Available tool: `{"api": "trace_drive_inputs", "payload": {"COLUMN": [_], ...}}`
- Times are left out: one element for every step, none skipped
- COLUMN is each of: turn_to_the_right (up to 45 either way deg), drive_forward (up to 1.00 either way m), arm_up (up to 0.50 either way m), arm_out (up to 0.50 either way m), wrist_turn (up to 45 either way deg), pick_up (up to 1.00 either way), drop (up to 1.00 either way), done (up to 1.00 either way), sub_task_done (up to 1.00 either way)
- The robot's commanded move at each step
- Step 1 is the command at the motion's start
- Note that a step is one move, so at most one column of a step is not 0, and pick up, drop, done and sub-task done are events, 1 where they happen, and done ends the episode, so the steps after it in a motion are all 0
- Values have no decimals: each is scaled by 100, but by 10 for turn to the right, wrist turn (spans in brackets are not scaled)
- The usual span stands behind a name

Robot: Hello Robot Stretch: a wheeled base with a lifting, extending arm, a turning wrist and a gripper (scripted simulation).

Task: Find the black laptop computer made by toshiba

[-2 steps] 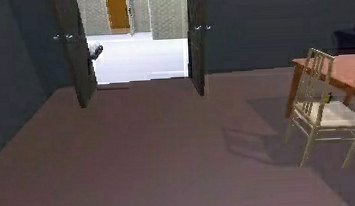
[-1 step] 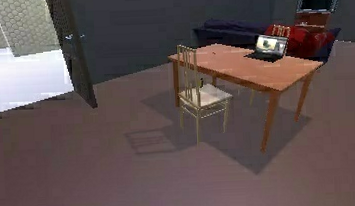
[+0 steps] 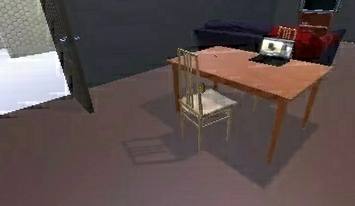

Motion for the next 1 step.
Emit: {"api": "trace_drive_inputs", "payload": {"turn_to_the_right": [450], "drive_forward": [0], "arm_up": [0], "arm_out": [0], "wrist_turn": [0], "pick_up": [0], "drop": [0], "done": [0], "sub_task_done": [0]}}
